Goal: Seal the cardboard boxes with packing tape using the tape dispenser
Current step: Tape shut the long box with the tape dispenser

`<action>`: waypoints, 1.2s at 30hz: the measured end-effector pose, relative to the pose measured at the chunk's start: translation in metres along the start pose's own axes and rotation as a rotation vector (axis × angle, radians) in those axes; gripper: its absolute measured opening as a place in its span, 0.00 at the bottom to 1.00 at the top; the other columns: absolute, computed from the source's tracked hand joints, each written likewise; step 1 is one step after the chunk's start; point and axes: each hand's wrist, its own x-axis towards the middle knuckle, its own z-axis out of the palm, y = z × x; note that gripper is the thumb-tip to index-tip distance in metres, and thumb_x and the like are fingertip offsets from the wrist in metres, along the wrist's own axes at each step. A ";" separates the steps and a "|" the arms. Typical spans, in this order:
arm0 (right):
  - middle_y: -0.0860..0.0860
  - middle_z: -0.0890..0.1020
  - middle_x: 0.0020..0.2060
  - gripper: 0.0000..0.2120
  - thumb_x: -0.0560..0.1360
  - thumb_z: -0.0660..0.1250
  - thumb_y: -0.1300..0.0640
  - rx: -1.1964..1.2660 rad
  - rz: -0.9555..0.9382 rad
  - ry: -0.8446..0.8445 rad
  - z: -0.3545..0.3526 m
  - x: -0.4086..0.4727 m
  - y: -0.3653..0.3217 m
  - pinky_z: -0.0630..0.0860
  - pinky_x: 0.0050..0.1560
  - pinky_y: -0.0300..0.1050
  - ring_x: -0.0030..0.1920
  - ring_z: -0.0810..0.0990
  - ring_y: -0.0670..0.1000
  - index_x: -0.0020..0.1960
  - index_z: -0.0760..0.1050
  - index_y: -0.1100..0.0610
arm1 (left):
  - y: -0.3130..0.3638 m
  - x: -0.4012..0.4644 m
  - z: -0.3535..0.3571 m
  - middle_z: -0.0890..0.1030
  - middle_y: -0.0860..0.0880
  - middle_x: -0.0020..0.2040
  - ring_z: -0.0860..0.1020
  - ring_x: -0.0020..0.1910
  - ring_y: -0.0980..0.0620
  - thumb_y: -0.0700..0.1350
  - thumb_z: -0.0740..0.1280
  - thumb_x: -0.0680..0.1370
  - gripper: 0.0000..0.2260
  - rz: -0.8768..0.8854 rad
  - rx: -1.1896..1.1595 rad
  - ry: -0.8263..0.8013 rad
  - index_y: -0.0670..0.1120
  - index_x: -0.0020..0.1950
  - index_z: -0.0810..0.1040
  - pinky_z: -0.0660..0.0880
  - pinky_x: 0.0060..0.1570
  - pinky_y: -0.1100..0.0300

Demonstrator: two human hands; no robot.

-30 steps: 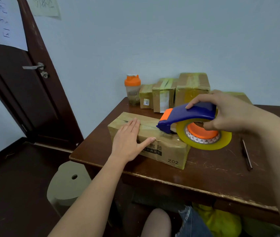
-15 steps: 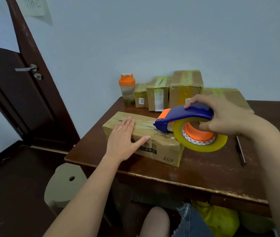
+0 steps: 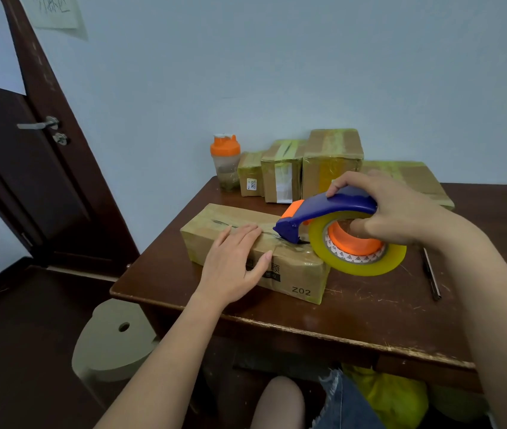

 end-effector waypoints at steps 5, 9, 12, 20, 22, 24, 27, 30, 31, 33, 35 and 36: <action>0.49 0.71 0.50 0.25 0.68 0.70 0.58 -0.014 0.009 -0.016 -0.002 0.002 -0.003 0.76 0.51 0.56 0.46 0.75 0.52 0.53 0.68 0.31 | 0.008 0.000 0.000 0.69 0.51 0.74 0.63 0.74 0.57 0.64 0.51 0.78 0.31 0.046 0.003 -0.003 0.47 0.75 0.68 0.47 0.75 0.61; 0.48 0.70 0.48 0.25 0.68 0.69 0.59 -0.025 0.008 -0.020 -0.001 0.004 -0.003 0.77 0.50 0.55 0.45 0.76 0.52 0.54 0.68 0.31 | 0.015 0.001 0.003 0.71 0.49 0.73 0.65 0.73 0.56 0.67 0.51 0.77 0.34 0.045 0.001 0.016 0.45 0.73 0.70 0.50 0.76 0.58; 0.49 0.72 0.52 0.27 0.67 0.70 0.59 -0.028 0.017 -0.035 -0.001 0.005 -0.003 0.77 0.50 0.57 0.47 0.76 0.55 0.53 0.67 0.30 | 0.027 -0.001 0.007 0.69 0.49 0.75 0.63 0.75 0.55 0.72 0.50 0.75 0.40 0.002 0.008 0.037 0.44 0.75 0.67 0.49 0.77 0.55; 0.49 0.73 0.49 0.22 0.67 0.69 0.55 -0.013 0.005 0.019 0.003 0.010 -0.005 0.75 0.49 0.54 0.47 0.75 0.53 0.51 0.70 0.32 | 0.034 -0.003 0.026 0.71 0.50 0.69 0.64 0.72 0.51 0.79 0.49 0.69 0.46 -0.137 -0.032 0.110 0.45 0.70 0.69 0.44 0.77 0.50; 0.48 0.72 0.47 0.20 0.66 0.68 0.51 -0.033 -0.001 0.023 0.008 0.014 -0.010 0.75 0.48 0.54 0.46 0.75 0.53 0.52 0.69 0.32 | 0.021 0.001 0.024 0.70 0.51 0.69 0.64 0.72 0.52 0.80 0.49 0.68 0.46 -0.127 -0.033 0.106 0.46 0.70 0.69 0.42 0.77 0.52; 0.47 0.70 0.46 0.19 0.67 0.67 0.50 -0.028 -0.010 0.034 0.014 0.020 -0.013 0.75 0.49 0.56 0.45 0.75 0.53 0.54 0.69 0.32 | 0.012 0.004 0.022 0.70 0.50 0.69 0.64 0.73 0.51 0.80 0.48 0.68 0.47 -0.122 -0.010 0.098 0.45 0.70 0.69 0.41 0.77 0.52; 0.45 0.69 0.46 0.21 0.70 0.68 0.50 -0.049 -0.014 0.037 0.016 0.025 -0.011 0.76 0.50 0.56 0.44 0.75 0.52 0.57 0.69 0.31 | 0.016 0.006 0.021 0.68 0.47 0.71 0.60 0.75 0.48 0.79 0.48 0.68 0.48 -0.124 0.034 0.055 0.43 0.72 0.67 0.41 0.77 0.47; 0.44 0.68 0.45 0.24 0.71 0.69 0.52 -0.044 -0.035 0.005 0.013 0.025 -0.008 0.74 0.49 0.50 0.43 0.73 0.48 0.59 0.70 0.28 | 0.022 0.005 0.027 0.66 0.46 0.72 0.58 0.76 0.47 0.81 0.49 0.67 0.51 -0.150 0.021 0.057 0.42 0.74 0.63 0.40 0.77 0.47; 0.44 0.68 0.45 0.25 0.71 0.69 0.53 -0.030 -0.043 -0.004 0.011 0.024 -0.007 0.73 0.48 0.49 0.42 0.73 0.47 0.57 0.70 0.26 | 0.022 0.006 0.028 0.66 0.46 0.72 0.58 0.76 0.47 0.81 0.49 0.66 0.52 -0.158 0.011 0.060 0.42 0.75 0.62 0.40 0.77 0.47; 0.45 0.68 0.46 0.28 0.69 0.70 0.56 -0.025 -0.046 -0.015 0.006 0.021 -0.006 0.73 0.47 0.49 0.42 0.72 0.46 0.53 0.68 0.23 | 0.020 0.006 0.028 0.65 0.46 0.73 0.58 0.76 0.48 0.81 0.50 0.66 0.52 -0.160 0.009 0.056 0.42 0.76 0.60 0.38 0.77 0.51; 0.46 0.69 0.46 0.30 0.67 0.71 0.58 -0.030 -0.041 -0.025 0.002 0.017 -0.004 0.73 0.47 0.49 0.43 0.71 0.46 0.54 0.69 0.24 | 0.019 0.007 0.027 0.63 0.46 0.75 0.57 0.76 0.48 0.81 0.49 0.66 0.53 -0.159 0.016 0.046 0.42 0.77 0.58 0.37 0.76 0.54; 0.46 0.69 0.46 0.30 0.67 0.72 0.58 -0.030 -0.040 -0.027 0.001 0.015 -0.003 0.73 0.47 0.49 0.42 0.72 0.46 0.55 0.70 0.26 | 0.019 0.007 0.027 0.62 0.46 0.75 0.56 0.77 0.48 0.82 0.49 0.65 0.54 -0.162 0.021 0.037 0.42 0.77 0.57 0.37 0.75 0.55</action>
